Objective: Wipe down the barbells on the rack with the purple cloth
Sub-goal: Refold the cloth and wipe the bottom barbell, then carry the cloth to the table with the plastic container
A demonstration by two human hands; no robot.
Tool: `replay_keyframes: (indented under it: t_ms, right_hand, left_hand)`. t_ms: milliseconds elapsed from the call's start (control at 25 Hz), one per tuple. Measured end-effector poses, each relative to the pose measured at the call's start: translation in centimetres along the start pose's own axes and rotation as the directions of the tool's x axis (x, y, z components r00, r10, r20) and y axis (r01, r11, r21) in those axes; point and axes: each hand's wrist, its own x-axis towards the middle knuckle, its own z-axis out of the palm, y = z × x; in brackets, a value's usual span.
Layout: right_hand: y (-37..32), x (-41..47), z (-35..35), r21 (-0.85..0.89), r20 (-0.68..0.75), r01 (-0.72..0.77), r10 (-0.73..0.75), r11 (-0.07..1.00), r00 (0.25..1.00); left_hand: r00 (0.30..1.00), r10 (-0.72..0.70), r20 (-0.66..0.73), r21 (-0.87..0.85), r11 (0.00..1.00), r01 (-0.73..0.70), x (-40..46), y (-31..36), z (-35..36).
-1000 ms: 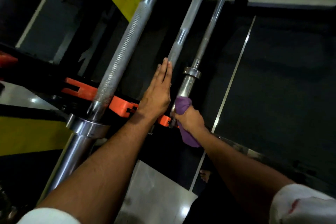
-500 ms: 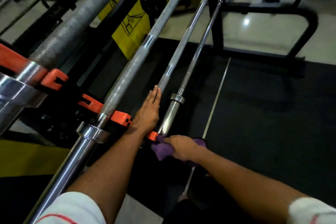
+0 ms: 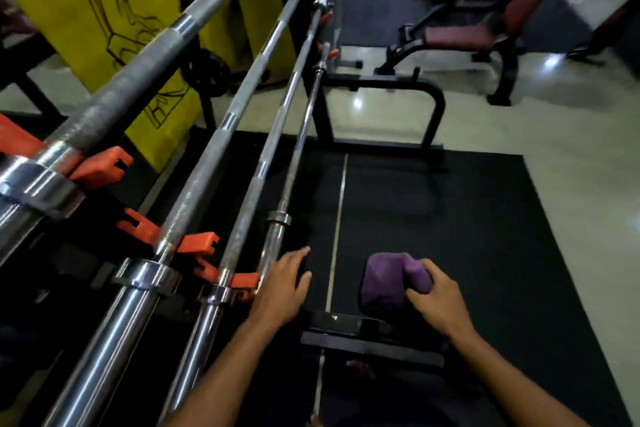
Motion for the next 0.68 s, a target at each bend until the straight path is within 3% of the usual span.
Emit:
replay_keyframes:
  t_ms: [160, 400, 520, 680]
  right_hand:
    - [3.4, -4.4, -1.7, 0.109, -0.263, -0.065, 0.091, 0.992, 0.960]
    - [11.1, -11.2, -6.6, -0.074, -0.326, -0.188, 0.155, 0.979, 0.933]
    - [14.5, -14.7, -9.3, -0.035, -0.400, -0.274, 0.238, 0.961, 0.885]
    - [19.5, -19.7, -13.1, 0.087, -0.497, -0.442, 0.423, 0.893, 0.757]
  left_hand:
    - [0.973, 0.082, 0.215, -0.008, 0.997, -0.082, -2.2, -0.1, 3.8]
    - [0.896, 0.164, 0.413, -0.025, 0.985, -0.169, -1.6, 4.8, 8.5]
    - [0.832, 0.219, 0.509, -0.052, 0.973, -0.224, -1.8, 8.5, 11.2]
    - [0.735, 0.312, 0.602, -0.034, 0.929, -0.367, -2.4, 15.0, 15.7]
